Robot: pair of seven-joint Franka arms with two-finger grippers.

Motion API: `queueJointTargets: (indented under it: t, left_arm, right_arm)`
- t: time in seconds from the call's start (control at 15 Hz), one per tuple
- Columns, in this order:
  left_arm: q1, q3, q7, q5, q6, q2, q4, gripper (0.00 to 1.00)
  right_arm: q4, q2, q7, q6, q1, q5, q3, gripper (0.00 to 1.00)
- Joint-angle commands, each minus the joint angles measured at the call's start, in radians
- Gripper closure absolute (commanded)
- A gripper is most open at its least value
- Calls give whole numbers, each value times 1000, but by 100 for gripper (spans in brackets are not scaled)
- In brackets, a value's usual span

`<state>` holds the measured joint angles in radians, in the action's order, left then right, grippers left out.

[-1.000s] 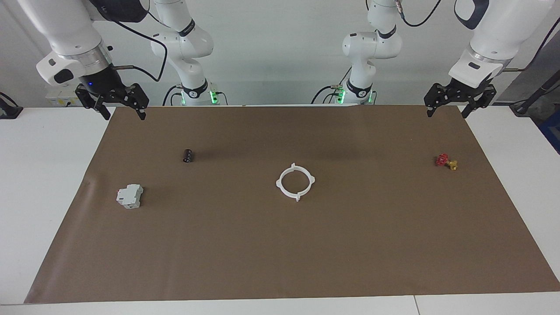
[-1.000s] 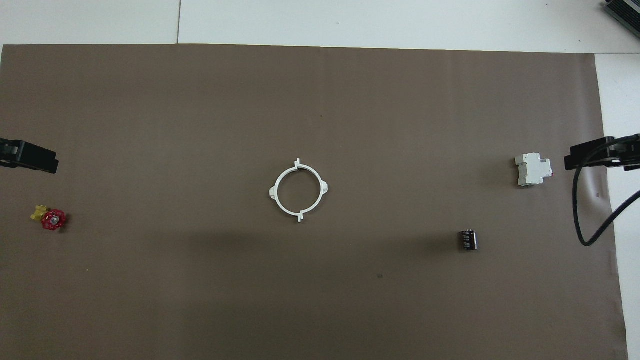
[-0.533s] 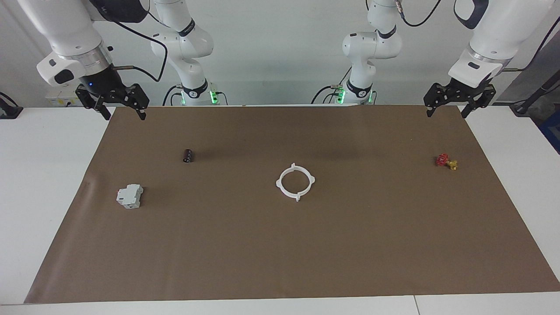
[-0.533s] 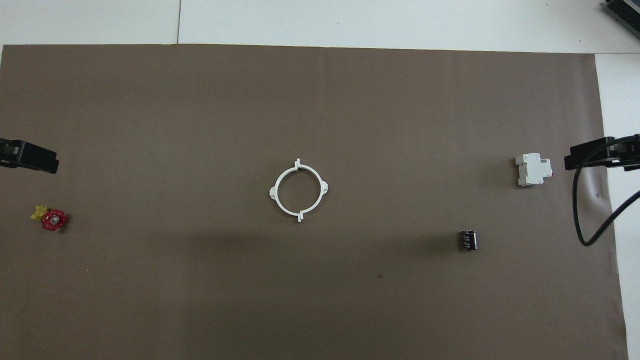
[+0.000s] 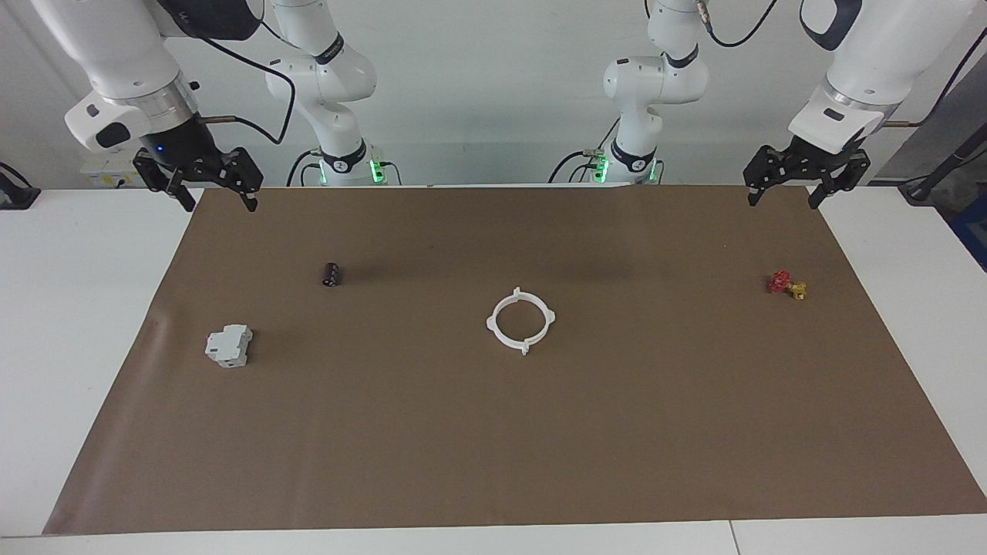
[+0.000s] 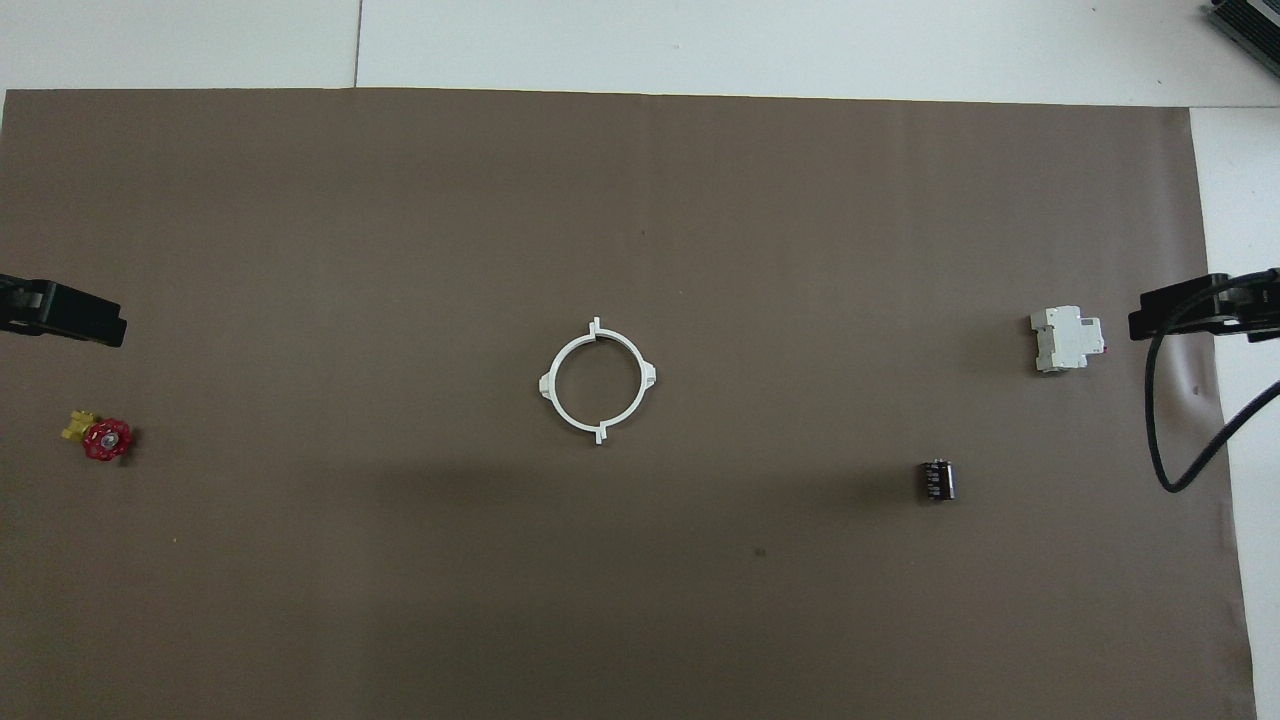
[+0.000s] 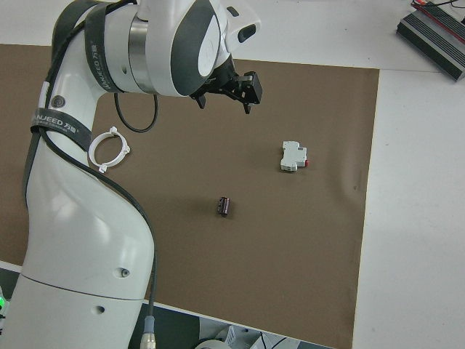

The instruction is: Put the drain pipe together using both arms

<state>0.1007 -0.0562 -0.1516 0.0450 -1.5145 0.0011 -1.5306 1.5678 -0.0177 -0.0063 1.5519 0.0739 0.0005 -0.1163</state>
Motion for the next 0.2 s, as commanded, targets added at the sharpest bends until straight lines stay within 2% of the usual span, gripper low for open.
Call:
queueJointTargets:
  t: [0.0, 0.13]
  left_arm:
    - [10, -7, 12, -14, -4, -23, -23, 0]
    - [10, -7, 12, -14, -4, -23, -23, 0]
  right_arm:
    - [18, -14, 5, 10, -5, 4, 3, 0]
    - [18, -14, 5, 10, -5, 4, 3, 0]
